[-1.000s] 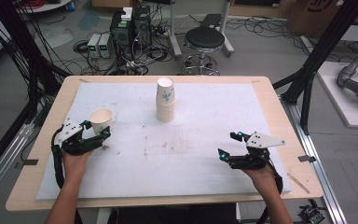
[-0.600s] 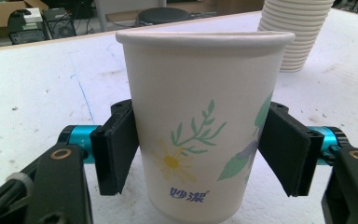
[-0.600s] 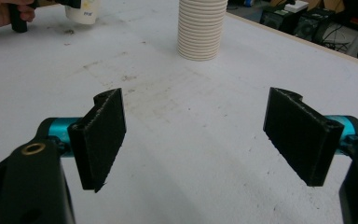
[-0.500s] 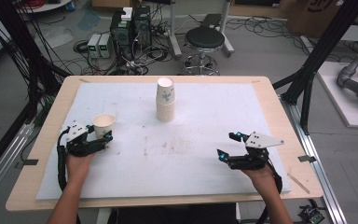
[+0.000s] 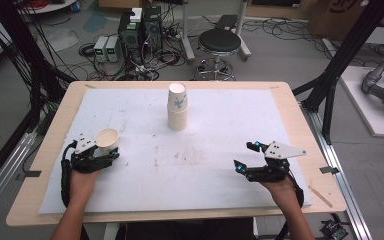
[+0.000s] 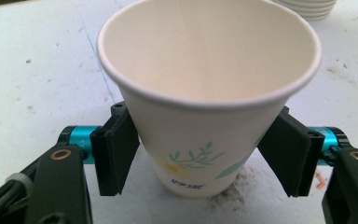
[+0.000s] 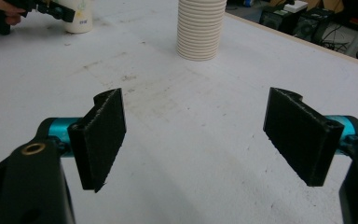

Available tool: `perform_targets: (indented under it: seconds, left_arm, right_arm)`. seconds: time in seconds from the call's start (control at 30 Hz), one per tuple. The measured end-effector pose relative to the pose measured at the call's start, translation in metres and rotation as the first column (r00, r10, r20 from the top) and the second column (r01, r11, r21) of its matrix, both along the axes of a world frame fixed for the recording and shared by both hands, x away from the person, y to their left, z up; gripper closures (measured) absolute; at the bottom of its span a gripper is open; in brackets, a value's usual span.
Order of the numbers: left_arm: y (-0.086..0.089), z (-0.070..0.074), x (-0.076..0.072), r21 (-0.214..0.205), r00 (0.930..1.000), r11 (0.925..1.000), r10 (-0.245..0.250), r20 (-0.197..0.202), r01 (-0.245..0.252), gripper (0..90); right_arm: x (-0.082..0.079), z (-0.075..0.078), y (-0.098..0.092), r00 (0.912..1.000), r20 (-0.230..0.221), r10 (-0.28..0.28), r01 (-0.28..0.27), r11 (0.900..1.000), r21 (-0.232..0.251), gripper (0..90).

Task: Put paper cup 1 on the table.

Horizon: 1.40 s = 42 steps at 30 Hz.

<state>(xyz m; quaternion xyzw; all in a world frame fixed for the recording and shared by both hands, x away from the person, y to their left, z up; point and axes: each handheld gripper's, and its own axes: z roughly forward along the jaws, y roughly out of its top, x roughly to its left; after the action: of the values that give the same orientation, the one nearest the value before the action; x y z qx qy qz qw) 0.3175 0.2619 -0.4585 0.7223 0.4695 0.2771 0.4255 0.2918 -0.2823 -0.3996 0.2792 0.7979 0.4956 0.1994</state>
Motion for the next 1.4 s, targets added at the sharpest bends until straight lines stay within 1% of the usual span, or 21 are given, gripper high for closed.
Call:
perform_targets:
  seconds: [0.17, 0.23, 0.3, 0.37, 0.4, 0.47, 0.5, 0.53, 0.57, 0.6, 0.63, 0.7, 0.8, 0.83, 0.97, 1.03, 1.13, 1.2, 1.23, 1.27, 1.4]
  left_arm:
    - [0.001, 0.000, -0.002, 0.001, 0.9997, 1.0000, 0.010, -0.024, -0.010, 30.5]
    - [0.001, 0.000, -0.002, 0.000, 0.9991, 0.9997, 0.025, -0.033, -0.025, 26.1]
    - [0.003, 0.000, -0.004, -0.025, 0.9986, 0.9991, 0.034, -0.041, -0.035, 21.7]
    - [0.006, 0.000, -0.008, -0.059, 0.9986, 0.9977, 0.030, -0.044, -0.033, 20.3]
    - [0.006, 0.000, -0.008, -0.059, 0.9986, 0.9977, 0.030, -0.044, -0.033, 20.0]
    - [0.010, 0.003, -0.016, -0.090, 0.9991, 0.9951, 0.038, -0.016, -0.040, 19.1]
    - [0.011, 0.005, -0.019, -0.093, 0.9990, 0.9947, 0.044, 0.003, -0.044, 19.1]
    - [0.011, 0.005, -0.019, -0.093, 0.9990, 0.9947, 0.044, 0.003, -0.044, 18.9]
    - [0.014, 0.010, -0.026, -0.110, 0.9979, 0.9930, 0.049, 0.044, -0.044, 18.2]
    - [0.014, 0.010, -0.026, -0.110, 0.9979, 0.9930, 0.049, 0.044, -0.044, 18.0]
    - [0.016, 0.015, -0.031, -0.123, 0.9954, 0.9918, 0.043, 0.085, -0.032, 18.0]
    - [0.017, 0.019, -0.035, -0.116, 0.9915, 0.9929, 0.040, 0.124, -0.025, 18.0]
    - [0.020, 0.026, -0.041, -0.142, 0.9813, 0.9894, 0.055, 0.184, -0.029, 17.2]
    - [0.021, 0.030, -0.043, -0.150, 0.9755, 0.9884, 0.058, 0.212, -0.026, 16.0]
    - [0.019, 0.041, -0.049, -0.176, 0.9484, 0.9839, 0.027, 0.316, 0.031, 15.9]
    - [0.015, 0.044, -0.049, -0.210, 0.9391, 0.9741, -0.008, 0.344, 0.085, 16.0]
    - [0.004, 0.049, -0.047, -0.240, 0.9274, 0.9564, -0.070, 0.367, 0.167, 15.9]
    - [-0.006, 0.049, -0.046, -0.247, 0.9187, 0.9473, -0.098, 0.383, 0.204, 14.6]
    - [-0.011, 0.048, -0.044, -0.262, 0.9170, 0.9378, -0.116, 0.382, 0.227, 14.4]
    - [-0.016, 0.047, -0.043, -0.271, 0.9158, 0.9310, -0.130, 0.380, 0.245, 14.4]
    - [-0.033, 0.047, -0.036, -0.251, 0.9075, 0.9220, -0.188, 0.375, 0.295, 14.9]
  right_arm:
    - [-0.001, 0.001, 0.000, 1.0000, -0.006, 0.000, 0.000, 1.0000, 0.003, 21.5]
    - [-0.001, 0.001, 0.000, 0.9999, -0.010, -0.004, 0.004, 1.0000, -0.002, 21.5]
    - [0.000, 0.001, -0.001, 1.0000, -0.006, -0.004, 0.004, 1.0000, -0.006, 21.5]
    - [-0.001, 0.001, -0.001, 1.0000, -0.007, -0.005, 0.005, 1.0000, -0.006, 21.5]
    - [-0.001, 0.001, -0.001, 0.9999, -0.009, -0.007, 0.007, 1.0000, -0.001, 21.5]
    - [-0.002, 0.002, -0.002, 0.9999, -0.006, -0.010, 0.010, 0.9999, -0.003, 21.5]
    - [-0.002, 0.002, -0.002, 0.9998, -0.012, -0.013, 0.013, 0.9999, -0.002, 21.4]
    - [-0.002, 0.002, -0.002, 0.9998, -0.012, -0.013, 0.013, 0.9999, -0.002, 21.4]
    - [-0.001, 0.001, -0.003, 0.9996, -0.021, -0.017, 0.017, 0.9998, -0.007, 21.5]
    - [-0.002, 0.001, -0.003, 0.9996, -0.024, -0.017, 0.017, 0.9998, -0.013, 21.5]
    - [-0.002, 0.001, -0.003, 0.9995, -0.025, -0.019, 0.018, 0.9997, -0.018, 21.4]
    - [-0.001, 0.001, -0.003, 0.9996, -0.024, -0.017, 0.017, 0.9997, -0.019, 21.5]
    - [-0.001, 0.002, -0.003, 0.9994, -0.028, -0.021, 0.020, 0.9996, -0.018, 21.5]
    - [0.000, 0.002, -0.003, 0.9994, -0.027, -0.021, 0.020, 0.9996, -0.018, 21.4]
    - [0.000, 0.001, -0.004, 0.9994, -0.027, -0.024, 0.023, 0.9995, -0.021, 21.5]
    - [0.000, 0.001, -0.005, 0.9991, -0.032, -0.027, 0.026, 0.9994, -0.021, 21.4]
    - [0.000, 0.001, -0.005, 0.9990, -0.033, -0.032, 0.031, 0.9993, -0.021, 21.5]
    - [0.000, 0.000, -0.006, 0.9990, -0.026, -0.036, 0.035, 0.9990, -0.029, 21.5]
    - [0.000, 0.000, -0.006, 0.9990, -0.023, -0.039, 0.039, 0.9987, -0.033, 21.5]
    - [0.000, 0.000, -0.005, 0.9988, -0.024, -0.041, 0.040, 0.9985, -0.038, 21.5]
    - [0.002, -0.002, -0.007, 0.9979, -0.021, -0.061, 0.060, 0.9965, -0.059, 21.5]
